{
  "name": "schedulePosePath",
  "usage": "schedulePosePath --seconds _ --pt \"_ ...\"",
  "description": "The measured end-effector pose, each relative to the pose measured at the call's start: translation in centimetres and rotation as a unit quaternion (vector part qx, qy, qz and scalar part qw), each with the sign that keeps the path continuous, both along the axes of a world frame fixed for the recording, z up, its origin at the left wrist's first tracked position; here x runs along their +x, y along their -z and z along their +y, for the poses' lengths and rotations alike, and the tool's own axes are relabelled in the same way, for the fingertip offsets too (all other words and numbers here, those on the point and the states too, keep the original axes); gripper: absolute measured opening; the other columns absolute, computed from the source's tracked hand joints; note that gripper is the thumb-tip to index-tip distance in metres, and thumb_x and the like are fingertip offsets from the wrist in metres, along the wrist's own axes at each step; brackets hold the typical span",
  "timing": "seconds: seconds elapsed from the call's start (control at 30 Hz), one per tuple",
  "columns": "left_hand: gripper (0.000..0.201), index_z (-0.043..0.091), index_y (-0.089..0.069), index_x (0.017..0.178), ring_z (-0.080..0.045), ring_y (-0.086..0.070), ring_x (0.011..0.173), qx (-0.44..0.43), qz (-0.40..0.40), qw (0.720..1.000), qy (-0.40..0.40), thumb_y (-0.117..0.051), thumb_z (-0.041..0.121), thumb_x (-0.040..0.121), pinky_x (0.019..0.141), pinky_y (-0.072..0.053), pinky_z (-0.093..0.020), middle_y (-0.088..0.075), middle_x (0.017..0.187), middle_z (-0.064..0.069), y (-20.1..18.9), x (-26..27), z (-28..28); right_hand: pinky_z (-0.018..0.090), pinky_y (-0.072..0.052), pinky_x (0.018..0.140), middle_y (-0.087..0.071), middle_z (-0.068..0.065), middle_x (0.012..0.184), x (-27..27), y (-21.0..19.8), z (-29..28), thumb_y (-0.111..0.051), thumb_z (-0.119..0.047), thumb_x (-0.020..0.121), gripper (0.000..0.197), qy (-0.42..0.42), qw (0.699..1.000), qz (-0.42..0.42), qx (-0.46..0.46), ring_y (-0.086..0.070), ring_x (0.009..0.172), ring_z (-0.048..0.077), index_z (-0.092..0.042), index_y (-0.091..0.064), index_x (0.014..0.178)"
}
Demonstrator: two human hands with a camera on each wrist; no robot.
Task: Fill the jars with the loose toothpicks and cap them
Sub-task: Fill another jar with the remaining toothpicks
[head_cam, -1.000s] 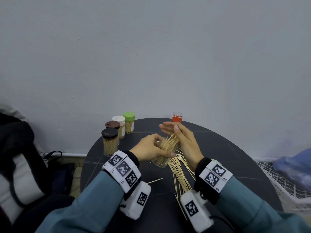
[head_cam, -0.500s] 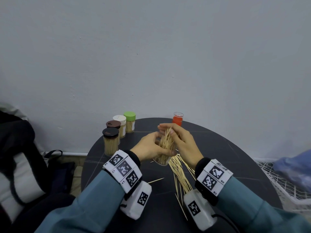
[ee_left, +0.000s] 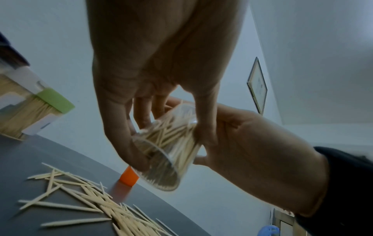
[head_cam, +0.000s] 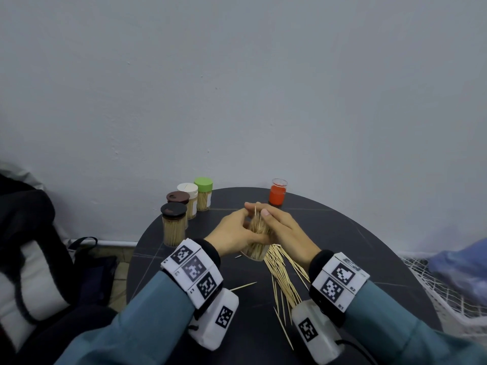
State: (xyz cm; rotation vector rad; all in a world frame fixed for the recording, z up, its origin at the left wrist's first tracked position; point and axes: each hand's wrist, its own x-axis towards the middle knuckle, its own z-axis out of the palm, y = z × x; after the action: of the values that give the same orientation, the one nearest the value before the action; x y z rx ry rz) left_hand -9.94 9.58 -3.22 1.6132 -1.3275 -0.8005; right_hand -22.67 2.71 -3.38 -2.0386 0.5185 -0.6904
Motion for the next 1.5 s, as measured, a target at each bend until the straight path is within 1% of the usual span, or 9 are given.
schedulePosePath --seconds 0.1,0.3,0.43,0.5,0.6,0.7,0.8,1.27,1.5 --pt "0.058 0.016 -0.053 0.123 -0.019 -0.061 0.107 0.000 0.019 0.999 -0.026 -0.080 0.025 0.073 0.096 -0.050 -0.042 -0.064 0.114 -0.005 -0.2 0.4 0.0 0.057 -0.005 0.115 -0.044 -0.016 0.140 0.0 0.3 -0.2 -0.033 -0.044 0.095 0.026 0.010 1.000 0.011 -0.014 -0.023 0.139 0.002 -0.053 -0.050 0.113" --pt "0.048 0.015 -0.054 0.111 -0.020 -0.062 0.103 -0.003 0.019 0.999 -0.030 -0.080 0.025 0.072 0.087 -0.053 -0.036 -0.065 0.109 -0.006 -0.3 0.4 0.1 0.059 -0.011 0.114 -0.041 -0.018 0.142 -0.4 -0.5 -0.3 -0.034 -0.041 0.097 0.024 0.014 0.999 0.027 -0.044 -0.026 0.139 0.006 -0.055 -0.048 0.110" --pt "0.054 0.013 -0.054 0.110 -0.004 -0.059 0.083 -0.063 -0.025 0.996 -0.066 -0.085 0.023 0.067 0.069 -0.047 -0.009 -0.061 0.093 0.006 -0.4 0.4 0.3 0.026 -0.044 0.096 -0.057 -0.017 0.107 -1.0 -1.3 0.0 -0.059 -0.016 0.089 0.027 0.099 0.982 -0.038 -0.155 -0.052 0.102 -0.003 -0.028 -0.056 0.114" --pt "0.054 0.015 -0.054 0.107 0.004 -0.052 0.074 -0.101 -0.056 0.989 -0.090 -0.086 0.020 0.064 0.059 -0.042 -0.002 -0.055 0.086 0.012 -0.5 0.4 0.4 0.012 -0.046 0.075 -0.058 -0.012 0.090 -1.1 -1.8 0.1 -0.067 -0.011 0.083 0.024 0.136 0.973 -0.064 -0.174 -0.055 0.081 -0.003 -0.021 -0.060 0.103" --pt "0.055 0.019 -0.056 0.103 -0.003 -0.056 0.082 -0.140 -0.088 0.980 -0.108 -0.089 0.014 0.059 0.065 -0.042 -0.005 -0.059 0.091 0.009 -0.7 0.6 0.5 0.005 -0.044 0.067 -0.062 -0.009 0.077 -1.0 -2.1 0.2 -0.070 -0.010 0.080 0.011 0.135 0.975 -0.046 -0.168 -0.055 0.070 -0.007 -0.016 -0.066 0.088" --pt "0.060 0.021 -0.059 0.104 -0.018 -0.058 0.099 -0.151 -0.133 0.973 -0.114 -0.090 0.013 0.054 0.083 -0.050 -0.030 -0.063 0.104 -0.001 -0.7 0.6 0.2 0.004 -0.044 0.065 -0.062 -0.013 0.072 -0.8 -1.9 0.3 -0.072 -0.007 0.078 0.008 0.147 0.972 -0.046 -0.180 -0.056 0.068 -0.009 -0.013 -0.069 0.081" --pt "0.059 0.025 -0.059 0.102 -0.020 -0.056 0.100 -0.166 -0.158 0.968 -0.101 -0.089 0.012 0.053 0.085 -0.050 -0.041 -0.063 0.102 0.001 -0.8 0.4 0.2 0.003 -0.043 0.063 -0.061 -0.014 0.068 -0.6 -2.0 0.1 -0.072 -0.006 0.077 0.006 0.176 0.964 -0.053 -0.192 -0.056 0.065 -0.012 -0.011 -0.069 0.079" --pt "0.059 0.026 -0.059 0.100 -0.020 -0.059 0.100 -0.150 -0.132 0.977 -0.080 -0.091 0.013 0.051 0.085 -0.052 -0.044 -0.064 0.101 0.001 -0.4 0.6 0.1 0.006 -0.044 0.061 -0.062 -0.008 0.068 -0.5 -2.3 0.1 -0.073 -0.008 0.077 0.003 0.179 0.968 -0.051 -0.167 -0.054 0.061 -0.009 -0.009 -0.071 0.078" --pt "0.059 0.020 -0.060 0.105 -0.014 -0.060 0.094 -0.140 -0.124 0.978 -0.091 -0.090 0.013 0.054 0.074 -0.050 -0.023 -0.065 0.102 0.000 -0.4 0.8 0.0 0.011 -0.050 0.067 -0.067 -0.003 0.074 -0.7 -2.5 0.7 -0.071 -0.012 0.079 0.008 0.147 0.976 -0.037 -0.156 -0.060 0.066 0.000 -0.008 -0.074 0.086"
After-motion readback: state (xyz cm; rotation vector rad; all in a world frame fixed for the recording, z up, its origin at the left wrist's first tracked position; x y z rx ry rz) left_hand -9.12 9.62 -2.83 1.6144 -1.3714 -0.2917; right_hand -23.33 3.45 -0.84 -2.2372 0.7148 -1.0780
